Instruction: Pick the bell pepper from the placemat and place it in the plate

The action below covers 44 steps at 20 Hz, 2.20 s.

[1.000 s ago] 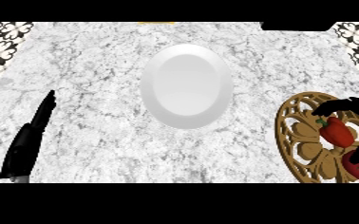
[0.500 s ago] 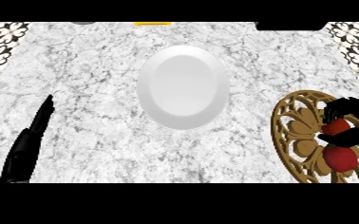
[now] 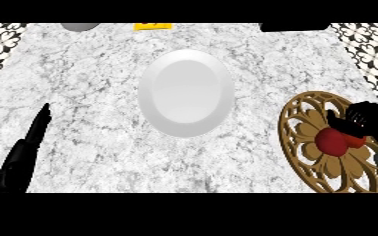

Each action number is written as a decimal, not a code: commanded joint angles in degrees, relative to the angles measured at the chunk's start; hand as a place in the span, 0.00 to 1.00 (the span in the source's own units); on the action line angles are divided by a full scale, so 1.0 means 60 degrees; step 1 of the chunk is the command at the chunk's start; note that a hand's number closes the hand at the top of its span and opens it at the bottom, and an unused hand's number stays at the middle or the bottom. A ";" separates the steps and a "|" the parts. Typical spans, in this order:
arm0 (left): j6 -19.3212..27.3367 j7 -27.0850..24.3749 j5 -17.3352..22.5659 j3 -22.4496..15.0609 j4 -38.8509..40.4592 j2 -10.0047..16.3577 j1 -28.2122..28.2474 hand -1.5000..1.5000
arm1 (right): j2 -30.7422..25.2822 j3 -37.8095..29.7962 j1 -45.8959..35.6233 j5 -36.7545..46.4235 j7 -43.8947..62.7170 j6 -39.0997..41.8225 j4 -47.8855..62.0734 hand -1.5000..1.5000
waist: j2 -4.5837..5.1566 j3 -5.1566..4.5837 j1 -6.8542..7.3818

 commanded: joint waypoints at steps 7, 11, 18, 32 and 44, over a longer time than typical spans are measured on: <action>0.0005 0.0186 0.0002 0.0254 -0.0361 0.0179 0.0261 0.50 | 0.0164 0.0608 0.1316 0.2137 0.3517 -0.2856 -0.5233 1.00 | 0.0014 0.0073 -0.0070; -0.0070 0.0078 0.0075 0.0262 -0.0167 0.0067 0.0346 0.50 | 0.0131 0.1079 0.1262 0.2469 0.3981 -0.2423 -0.8087 1.00 | -0.0002 0.0072 -0.0116; -0.0164 0.0270 -0.0145 -0.0020 -0.0595 -0.0090 0.0075 0.50 | 0.0844 0.2574 0.1023 0.3610 0.6607 -0.0418 -1.2152 1.00 | 0.0165 0.0106 0.0352; -0.0377 0.0085 -0.0594 -0.0055 -0.0569 -0.0647 0.0120 0.50 | 0.5282 0.2868 -0.4142 0.4639 0.8310 0.0872 -0.7663 1.00 | 0.0281 0.0129 0.0725; -0.0801 0.0077 -0.0715 0.0170 -0.0070 -0.0816 -0.0641 0.50 | 0.5822 0.2523 -0.6058 0.2723 0.6328 -0.1904 -0.1179 1.00 | 0.0339 0.0133 0.0842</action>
